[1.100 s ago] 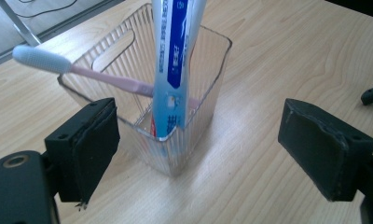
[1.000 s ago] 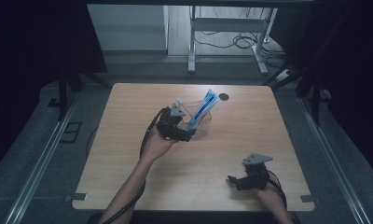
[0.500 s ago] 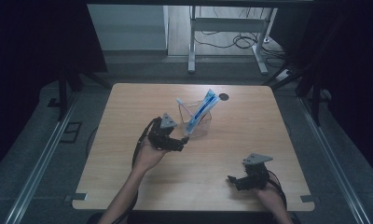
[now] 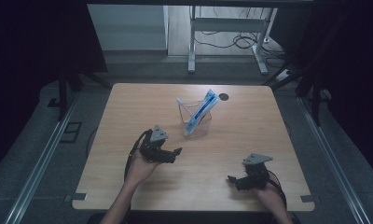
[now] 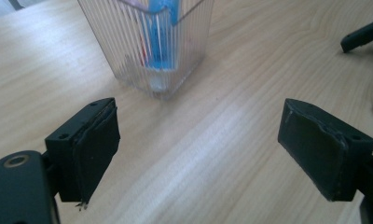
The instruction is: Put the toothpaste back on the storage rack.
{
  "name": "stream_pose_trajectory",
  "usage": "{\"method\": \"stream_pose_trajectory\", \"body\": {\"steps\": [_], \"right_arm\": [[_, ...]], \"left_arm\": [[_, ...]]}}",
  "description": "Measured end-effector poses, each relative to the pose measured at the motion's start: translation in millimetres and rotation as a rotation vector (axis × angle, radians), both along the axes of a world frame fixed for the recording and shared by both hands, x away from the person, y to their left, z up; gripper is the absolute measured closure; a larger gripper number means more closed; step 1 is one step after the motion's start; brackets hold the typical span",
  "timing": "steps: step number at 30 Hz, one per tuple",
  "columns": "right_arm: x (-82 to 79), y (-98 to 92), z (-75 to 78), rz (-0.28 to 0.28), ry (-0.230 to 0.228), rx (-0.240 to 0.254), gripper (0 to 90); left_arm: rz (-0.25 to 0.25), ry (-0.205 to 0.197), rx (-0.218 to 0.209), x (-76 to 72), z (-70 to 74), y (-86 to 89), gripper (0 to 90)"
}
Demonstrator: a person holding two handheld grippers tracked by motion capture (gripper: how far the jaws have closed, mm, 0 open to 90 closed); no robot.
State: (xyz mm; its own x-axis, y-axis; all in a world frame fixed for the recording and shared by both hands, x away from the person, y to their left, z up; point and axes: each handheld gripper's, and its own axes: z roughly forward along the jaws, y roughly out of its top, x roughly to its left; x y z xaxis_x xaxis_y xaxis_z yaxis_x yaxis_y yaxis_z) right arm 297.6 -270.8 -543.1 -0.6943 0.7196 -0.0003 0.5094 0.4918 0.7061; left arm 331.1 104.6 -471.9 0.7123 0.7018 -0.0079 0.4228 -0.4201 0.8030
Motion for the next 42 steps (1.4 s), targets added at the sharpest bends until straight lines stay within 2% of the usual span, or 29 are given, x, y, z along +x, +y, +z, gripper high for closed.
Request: {"method": "stream_pose_trajectory", "body": {"steps": [6,9,17,26,38,42], "right_arm": [[0.0,0.0,0.0,0.001,0.0,0.0,1.9],[-0.1,0.0,0.1,0.0,0.001,0.0,1.9],[0.0,0.0,0.0,0.001,0.0,0.0,1.9],[-0.2,0.1,0.0,-0.001,0.001,0.0,1.9],[0.0,0.1,-0.1,0.0,-0.001,0.0,1.9],[0.0,0.2,-0.1,-0.002,-0.001,0.001,1.9]], "left_arm": [[0.013,0.018,-0.015,-10.2,-11.6,9.8,13.2],[0.015,0.034,-0.036,-14.0,-18.0,14.1,13.2],[0.037,0.059,-0.047,-25.3,-34.7,24.0,13.2],[0.057,0.06,-0.005,-40.2,-49.5,28.0,13.2],[0.066,0.097,0.071,-54.8,-70.1,28.0,13.2],[0.071,0.113,0.091,-56.7,-71.1,27.1,13.1]]}}
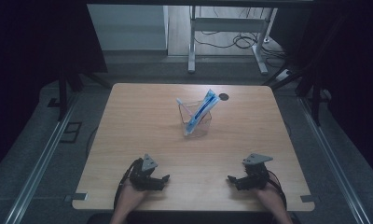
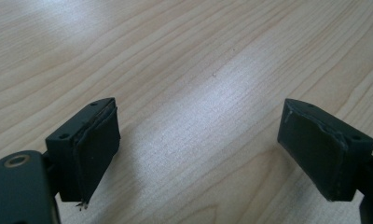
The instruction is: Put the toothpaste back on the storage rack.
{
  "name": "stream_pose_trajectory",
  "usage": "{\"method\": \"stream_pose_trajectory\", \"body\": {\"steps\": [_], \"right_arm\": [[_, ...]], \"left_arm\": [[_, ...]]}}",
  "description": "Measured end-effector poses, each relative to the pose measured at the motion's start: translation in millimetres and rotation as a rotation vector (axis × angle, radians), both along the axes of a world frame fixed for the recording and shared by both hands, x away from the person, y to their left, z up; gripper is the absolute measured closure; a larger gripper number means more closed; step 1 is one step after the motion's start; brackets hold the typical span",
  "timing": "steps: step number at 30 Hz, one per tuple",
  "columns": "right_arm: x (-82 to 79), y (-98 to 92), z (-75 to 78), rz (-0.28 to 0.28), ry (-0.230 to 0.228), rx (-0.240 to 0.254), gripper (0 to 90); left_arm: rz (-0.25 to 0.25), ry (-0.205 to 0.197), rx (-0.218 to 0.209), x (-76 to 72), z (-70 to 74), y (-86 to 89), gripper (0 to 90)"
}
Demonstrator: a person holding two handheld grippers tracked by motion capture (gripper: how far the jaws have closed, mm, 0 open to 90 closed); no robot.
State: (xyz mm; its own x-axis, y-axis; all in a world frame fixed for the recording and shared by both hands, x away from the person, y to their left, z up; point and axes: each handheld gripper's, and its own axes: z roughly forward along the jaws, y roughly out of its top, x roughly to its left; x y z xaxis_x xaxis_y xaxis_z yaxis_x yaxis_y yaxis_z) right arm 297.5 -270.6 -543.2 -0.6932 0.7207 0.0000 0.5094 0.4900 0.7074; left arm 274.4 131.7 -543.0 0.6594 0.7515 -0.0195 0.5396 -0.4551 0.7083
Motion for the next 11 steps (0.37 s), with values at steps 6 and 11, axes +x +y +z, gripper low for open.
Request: {"method": "stream_pose_trajectory", "body": {"steps": [6,11], "right_arm": [[0.0,0.0,0.0,0.0,0.0,0.0,1.9],[-0.1,0.0,-0.1,0.0,0.0,0.0,1.9]], "left_arm": [[0.007,0.023,0.014,0.7,-0.7,-0.2,13.0],[0.017,0.022,0.011,0.6,-0.9,-0.1,12.9]]}}
